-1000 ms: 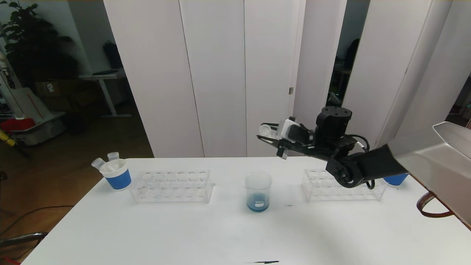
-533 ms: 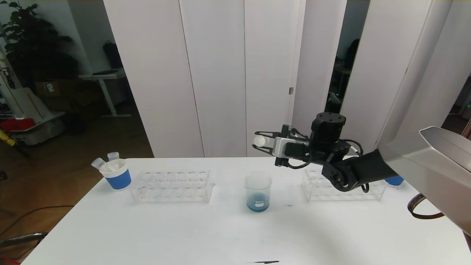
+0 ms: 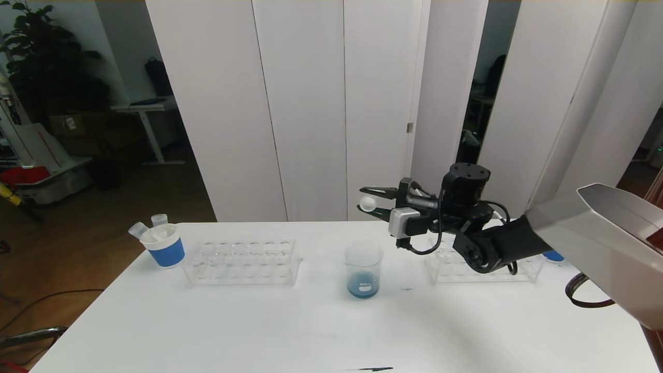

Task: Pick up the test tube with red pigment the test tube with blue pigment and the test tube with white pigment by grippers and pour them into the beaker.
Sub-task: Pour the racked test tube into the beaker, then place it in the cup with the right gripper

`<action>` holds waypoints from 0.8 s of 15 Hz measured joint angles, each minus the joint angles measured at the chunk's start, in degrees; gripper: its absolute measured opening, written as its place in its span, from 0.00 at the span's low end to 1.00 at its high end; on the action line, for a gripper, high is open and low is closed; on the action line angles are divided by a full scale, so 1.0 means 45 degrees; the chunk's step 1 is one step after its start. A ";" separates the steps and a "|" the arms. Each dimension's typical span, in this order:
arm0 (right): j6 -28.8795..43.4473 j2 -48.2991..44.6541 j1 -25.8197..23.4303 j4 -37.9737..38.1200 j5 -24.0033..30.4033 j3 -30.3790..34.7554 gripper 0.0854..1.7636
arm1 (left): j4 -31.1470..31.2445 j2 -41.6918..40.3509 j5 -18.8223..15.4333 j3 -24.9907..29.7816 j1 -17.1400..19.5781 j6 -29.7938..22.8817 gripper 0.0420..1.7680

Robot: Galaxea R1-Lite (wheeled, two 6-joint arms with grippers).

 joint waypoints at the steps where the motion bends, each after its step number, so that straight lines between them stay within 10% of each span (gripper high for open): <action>1: -0.0306 0.0073 0.0024 -0.0030 0.0005 -0.0008 0.29 | 0.0000 0.0000 0.0005 0.0000 0.0000 0.0011 0.99; 12: -0.1880 0.0680 -0.0068 -0.0924 0.0894 -0.0111 0.29 | 0.0005 0.0000 0.0000 0.0000 0.0000 0.0005 0.99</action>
